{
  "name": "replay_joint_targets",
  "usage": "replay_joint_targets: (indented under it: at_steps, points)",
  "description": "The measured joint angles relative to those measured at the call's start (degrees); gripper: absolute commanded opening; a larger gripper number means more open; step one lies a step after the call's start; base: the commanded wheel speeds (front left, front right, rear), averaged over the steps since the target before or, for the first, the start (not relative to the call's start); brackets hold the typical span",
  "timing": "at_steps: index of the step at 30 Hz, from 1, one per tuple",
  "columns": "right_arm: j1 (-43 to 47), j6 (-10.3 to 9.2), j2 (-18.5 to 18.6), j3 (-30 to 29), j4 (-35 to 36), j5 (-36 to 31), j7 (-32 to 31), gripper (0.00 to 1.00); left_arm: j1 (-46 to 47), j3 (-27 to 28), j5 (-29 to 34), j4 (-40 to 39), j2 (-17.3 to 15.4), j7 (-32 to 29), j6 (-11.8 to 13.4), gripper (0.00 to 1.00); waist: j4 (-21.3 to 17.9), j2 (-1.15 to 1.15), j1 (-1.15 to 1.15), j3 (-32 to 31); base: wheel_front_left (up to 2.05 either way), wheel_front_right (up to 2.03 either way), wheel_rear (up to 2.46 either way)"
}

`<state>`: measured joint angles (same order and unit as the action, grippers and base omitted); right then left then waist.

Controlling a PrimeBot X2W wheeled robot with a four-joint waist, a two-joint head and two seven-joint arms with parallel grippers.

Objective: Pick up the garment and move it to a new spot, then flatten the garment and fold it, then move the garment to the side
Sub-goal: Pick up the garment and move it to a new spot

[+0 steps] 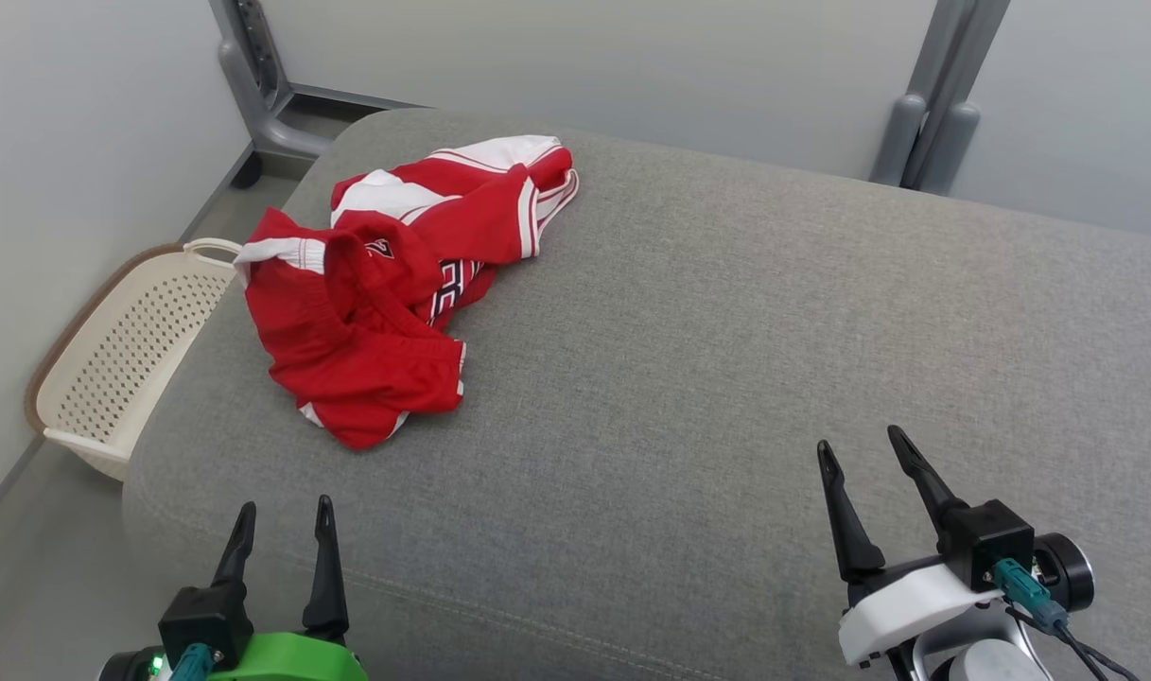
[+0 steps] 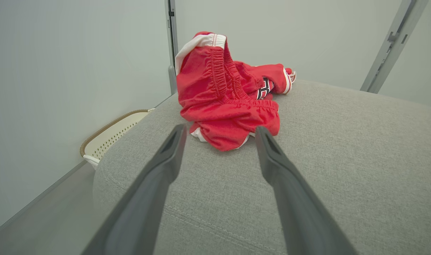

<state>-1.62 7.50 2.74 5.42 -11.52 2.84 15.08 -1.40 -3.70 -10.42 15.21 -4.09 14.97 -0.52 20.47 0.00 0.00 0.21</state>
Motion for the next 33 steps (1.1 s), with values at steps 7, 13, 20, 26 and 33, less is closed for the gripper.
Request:
replay_joint_targets:
  at_steps: [7, 13, 20, 26, 33]
  points:
    - [0.0, 0.00, 0.0, -0.1, 0.0, -0.1, 0.0, 1.00, 1.5, 0.4, -0.8, 0.1, -0.9, -1.1, -0.4, 1.00, 0.7, 0.00, 0.00, 0.4, 0.00, 0.00, 0.00]
    - [0.1, 0.00, 0.0, -0.6, -0.2, 0.0, 0.0, 1.00, 8.4, 0.2, -0.5, -0.5, -5.7, -7.7, -2.1, 1.00, -1.1, 0.00, 0.00, 0.4, 0.00, 0.00, 0.00]
    - [0.1, 0.00, 0.0, -0.3, -0.2, -0.1, 0.0, 1.00, 19.3, -0.1, -2.7, 0.3, -11.3, -18.9, -5.1, 1.00, -3.4, 0.00, 0.00, 0.8, 0.00, 0.00, 0.00]
    - [-0.2, 0.00, 0.0, 0.3, -0.4, -0.4, 0.0, 1.00, 27.3, -1.5, -6.5, 4.9, -16.4, -28.1, -6.5, 1.00, -6.0, 0.00, 0.00, 1.6, 0.00, 0.00, 0.00]
    - [-1.3, 0.00, 0.0, 0.6, -0.6, -1.1, 0.0, 1.00, 33.2, -3.7, -11.9, 10.6, -20.9, -33.6, -6.8, 1.00, -8.9, 0.00, 0.00, 3.6, 0.00, 0.00, 0.00]
